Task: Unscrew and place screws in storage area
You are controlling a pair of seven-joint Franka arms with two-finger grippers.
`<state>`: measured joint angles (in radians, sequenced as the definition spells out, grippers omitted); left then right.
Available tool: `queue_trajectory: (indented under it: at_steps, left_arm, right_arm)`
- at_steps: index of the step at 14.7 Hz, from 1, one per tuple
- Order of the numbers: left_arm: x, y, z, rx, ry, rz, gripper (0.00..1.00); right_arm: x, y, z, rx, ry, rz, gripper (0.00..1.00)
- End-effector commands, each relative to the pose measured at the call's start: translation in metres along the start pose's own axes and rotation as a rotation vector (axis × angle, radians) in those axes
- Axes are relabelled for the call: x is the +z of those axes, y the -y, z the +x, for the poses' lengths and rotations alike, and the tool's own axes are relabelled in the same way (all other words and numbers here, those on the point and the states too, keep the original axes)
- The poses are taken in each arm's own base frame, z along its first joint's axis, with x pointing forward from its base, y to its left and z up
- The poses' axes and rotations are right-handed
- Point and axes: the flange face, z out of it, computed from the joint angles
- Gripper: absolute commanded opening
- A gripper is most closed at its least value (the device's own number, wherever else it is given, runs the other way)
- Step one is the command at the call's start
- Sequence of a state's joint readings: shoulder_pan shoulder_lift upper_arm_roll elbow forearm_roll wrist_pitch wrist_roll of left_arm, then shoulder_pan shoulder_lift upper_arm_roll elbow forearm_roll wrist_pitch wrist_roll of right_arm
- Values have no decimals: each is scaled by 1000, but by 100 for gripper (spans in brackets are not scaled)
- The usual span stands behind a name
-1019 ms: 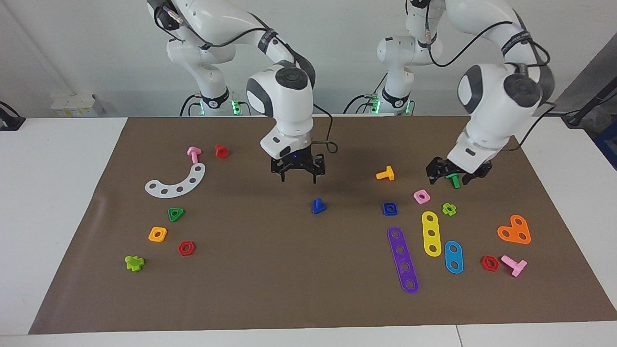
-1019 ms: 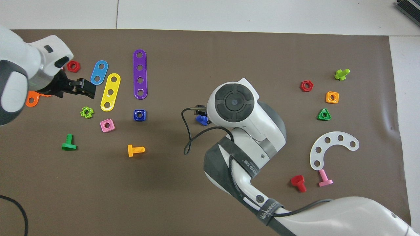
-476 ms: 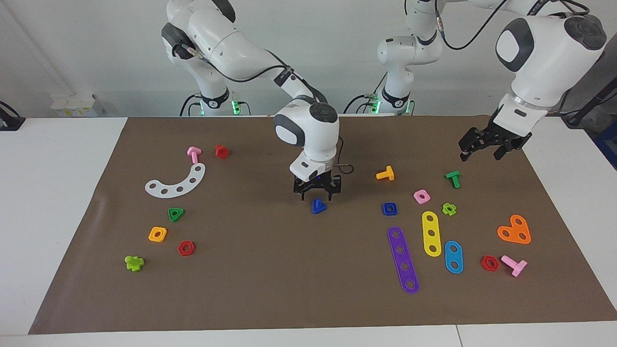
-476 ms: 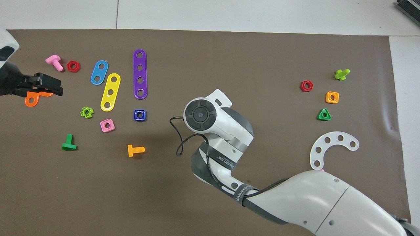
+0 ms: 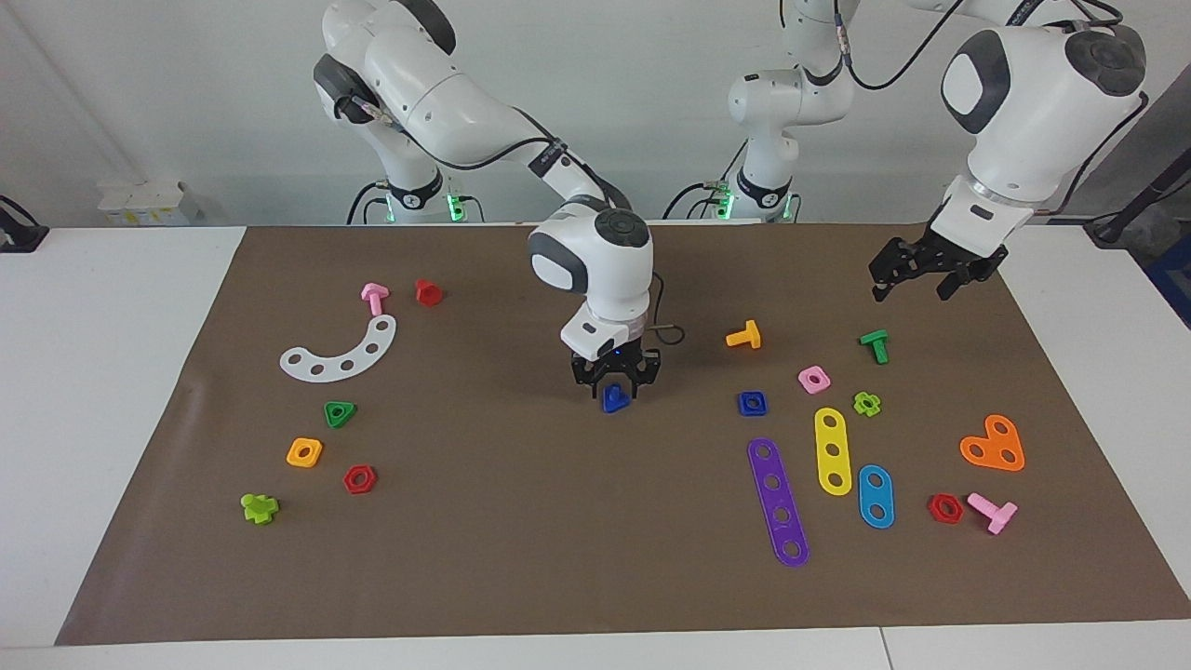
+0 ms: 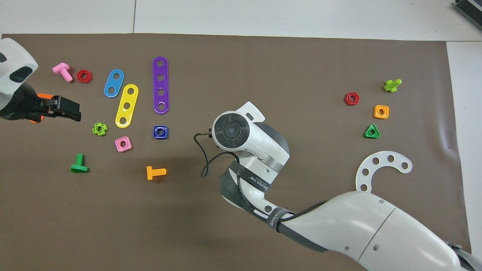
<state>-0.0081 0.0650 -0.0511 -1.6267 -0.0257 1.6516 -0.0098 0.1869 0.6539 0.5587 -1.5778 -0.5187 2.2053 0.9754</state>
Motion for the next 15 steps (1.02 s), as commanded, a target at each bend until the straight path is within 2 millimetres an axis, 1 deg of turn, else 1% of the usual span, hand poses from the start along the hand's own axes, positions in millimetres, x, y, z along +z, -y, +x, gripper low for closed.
queue_trajectory:
  at_steps: [1, 2, 3, 5, 6, 8, 9, 10, 11, 12, 13, 14, 15]
  left_arm:
    - [3, -1, -19, 8, 12, 0, 100]
    - [5, -1, -19, 8, 15, 0, 100]
    - [6, -2, -20, 9, 15, 0, 100]
    - [6, -3, -21, 15, 12, 0, 100]
    - [8, -3, -21, 26, 8, 0, 100]
    - [11, -4, -22, 38, 12, -1, 100]
    - [13, -3, -28, 27, 30, 0, 100]
    - [10, 1, -28, 17, 14, -1, 100]
    - [7, 6, -26, 8, 3, -1, 100]
    - [6, 10, -28, 3, 10, -2, 100]
    - [6, 15, -28, -6, 10, -2, 100]
    - [6, 17, -30, -11, 20, -2, 100]
    - [4, 18, -28, -11, 5, -2, 100]
  right_arm:
    - [0, 1, 6, -4, -15, 15, 56]
    - [0, 1, 6, -4, -16, 17, 52]
    - [0, 0, 7, -2, -16, 16, 44]
    - [0, 1, 7, -4, -17, 18, 22]
    - [0, 1, 7, -5, -17, 16, 0]
    - [-1, 1, 7, -5, -18, 15, 0]
    - [-3, -3, 11, -1, -22, 15, 0]
    - [-11, -8, 17, -5, -29, 19, 0]
    - [-32, -11, 24, -6, -44, 24, 0]
    - [-57, -24, 31, 13, -51, 17, 0]
    - [-82, -41, 40, 29, -46, 22, 0]
    - [-108, -61, 50, 27, -51, 34, 0]
    - [-125, -94, 64, 45, -61, 29, 0]
